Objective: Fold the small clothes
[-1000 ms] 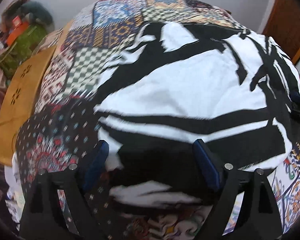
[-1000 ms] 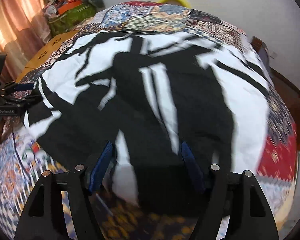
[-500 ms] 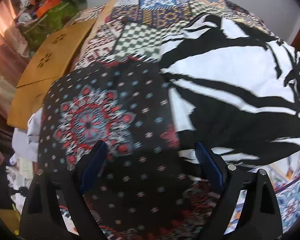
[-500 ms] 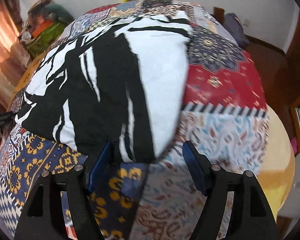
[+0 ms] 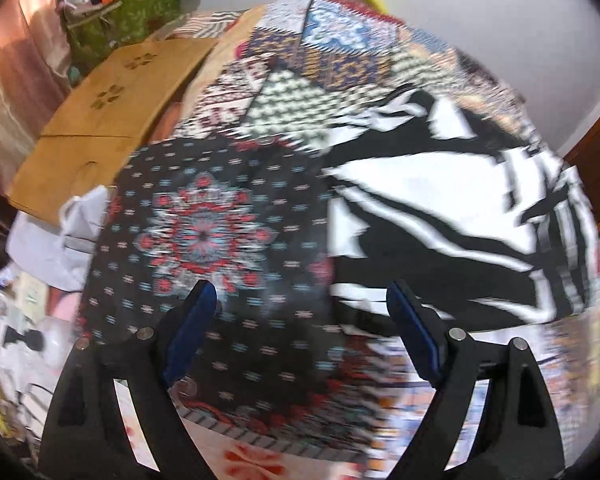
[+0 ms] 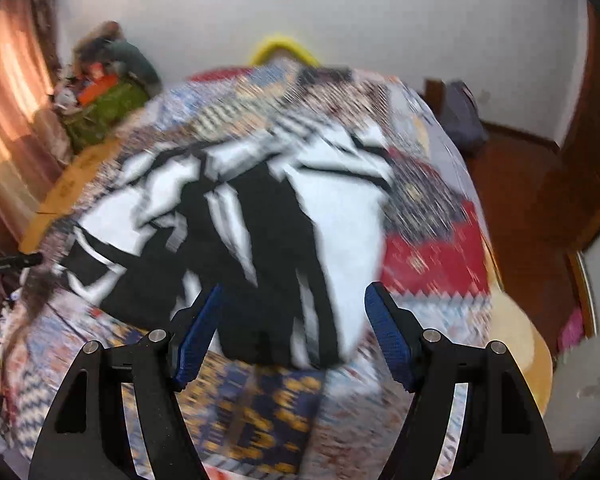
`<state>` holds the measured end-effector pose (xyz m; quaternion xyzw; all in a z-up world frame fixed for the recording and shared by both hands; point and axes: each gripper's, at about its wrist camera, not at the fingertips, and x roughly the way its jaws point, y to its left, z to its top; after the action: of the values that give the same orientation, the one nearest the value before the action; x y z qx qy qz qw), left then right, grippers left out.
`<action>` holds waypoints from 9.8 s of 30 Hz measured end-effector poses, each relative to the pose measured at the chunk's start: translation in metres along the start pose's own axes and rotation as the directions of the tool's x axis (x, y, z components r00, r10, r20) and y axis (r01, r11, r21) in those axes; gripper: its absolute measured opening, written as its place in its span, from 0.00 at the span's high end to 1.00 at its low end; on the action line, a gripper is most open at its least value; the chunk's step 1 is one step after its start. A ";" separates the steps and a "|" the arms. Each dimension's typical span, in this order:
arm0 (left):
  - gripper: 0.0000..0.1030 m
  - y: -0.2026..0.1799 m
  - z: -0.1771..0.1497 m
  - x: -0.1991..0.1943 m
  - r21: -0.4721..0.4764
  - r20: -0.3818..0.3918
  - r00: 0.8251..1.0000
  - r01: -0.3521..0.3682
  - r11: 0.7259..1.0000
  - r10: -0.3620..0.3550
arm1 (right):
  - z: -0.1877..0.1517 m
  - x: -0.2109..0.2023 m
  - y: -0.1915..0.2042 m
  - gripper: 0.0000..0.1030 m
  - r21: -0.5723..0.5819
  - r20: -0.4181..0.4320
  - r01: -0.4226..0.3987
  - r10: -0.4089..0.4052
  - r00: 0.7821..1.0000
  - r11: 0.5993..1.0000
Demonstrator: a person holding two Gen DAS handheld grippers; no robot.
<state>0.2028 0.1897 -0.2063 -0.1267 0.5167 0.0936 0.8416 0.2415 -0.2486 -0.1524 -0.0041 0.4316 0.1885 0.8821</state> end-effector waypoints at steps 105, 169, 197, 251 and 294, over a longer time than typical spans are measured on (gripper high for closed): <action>0.90 -0.310 -0.016 -0.017 0.574 0.013 0.952 0.243 0.782 -0.306 | -0.035 0.078 0.026 0.30 -0.064 -0.180 -0.097 0.084 0.980 0.993; 0.32 -0.173 0.053 0.006 0.347 0.139 0.989 -0.001 0.938 -0.050 | 0.048 0.040 0.049 0.30 -0.127 0.031 -0.122 0.127 0.991 0.984; 0.32 -0.174 0.066 0.093 0.331 0.009 0.999 0.046 0.943 -0.051 | 0.099 0.144 0.058 0.97 -0.090 -0.078 -0.158 0.151 0.986 0.983; 0.31 -0.178 0.068 0.096 0.116 -0.158 0.939 0.326 0.938 -0.307 | 0.027 0.105 -0.021 0.44 0.157 -0.093 -0.337 0.354 0.931 0.928; 0.92 -0.056 0.062 -0.088 0.179 0.239 0.950 0.159 0.971 -0.199 | 0.071 0.027 0.163 0.93 -0.081 0.044 -0.514 0.518 0.854 0.854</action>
<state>0.2323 0.1531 -0.0945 -0.0929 0.3960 -0.0089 0.9135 0.2554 -0.0762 -0.1029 0.0885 0.3818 0.4324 0.8120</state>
